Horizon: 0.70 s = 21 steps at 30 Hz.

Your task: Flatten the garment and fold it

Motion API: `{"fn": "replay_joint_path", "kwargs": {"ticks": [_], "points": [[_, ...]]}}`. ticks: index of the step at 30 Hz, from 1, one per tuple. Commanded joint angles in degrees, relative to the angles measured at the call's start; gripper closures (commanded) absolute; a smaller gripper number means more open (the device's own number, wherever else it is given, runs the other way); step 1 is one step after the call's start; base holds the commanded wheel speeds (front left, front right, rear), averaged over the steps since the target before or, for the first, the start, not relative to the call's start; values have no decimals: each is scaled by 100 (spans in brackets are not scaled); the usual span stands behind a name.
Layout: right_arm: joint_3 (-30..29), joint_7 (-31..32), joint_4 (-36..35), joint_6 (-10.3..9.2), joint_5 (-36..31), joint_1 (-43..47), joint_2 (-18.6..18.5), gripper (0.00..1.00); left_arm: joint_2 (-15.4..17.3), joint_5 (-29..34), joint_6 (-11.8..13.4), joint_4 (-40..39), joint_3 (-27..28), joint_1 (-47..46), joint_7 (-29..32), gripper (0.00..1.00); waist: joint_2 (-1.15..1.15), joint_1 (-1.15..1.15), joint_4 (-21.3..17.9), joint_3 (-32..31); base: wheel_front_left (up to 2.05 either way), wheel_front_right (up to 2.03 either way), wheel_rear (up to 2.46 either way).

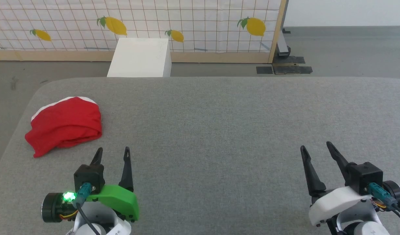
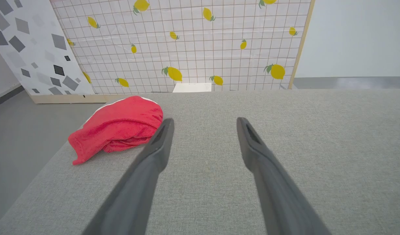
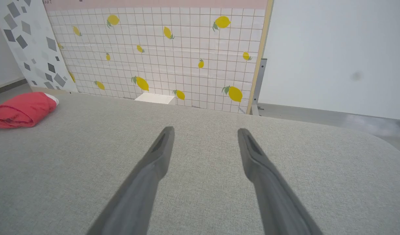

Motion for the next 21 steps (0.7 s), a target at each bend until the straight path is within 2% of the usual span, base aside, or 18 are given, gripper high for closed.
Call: {"fn": "replay_joint_path", "kwargs": {"ticks": [1,21], "points": [[-19,-42,-16,-3,108,-73,6,0,41,-15,21,-10,-15,42,9,0,0,0,-2,5,0,0,0],[-12,-116,-29,-4,539,-117,13,0,92,-81,91,-44,-74,43,-85,0,0,0,-10,1,0,0,0]]}}
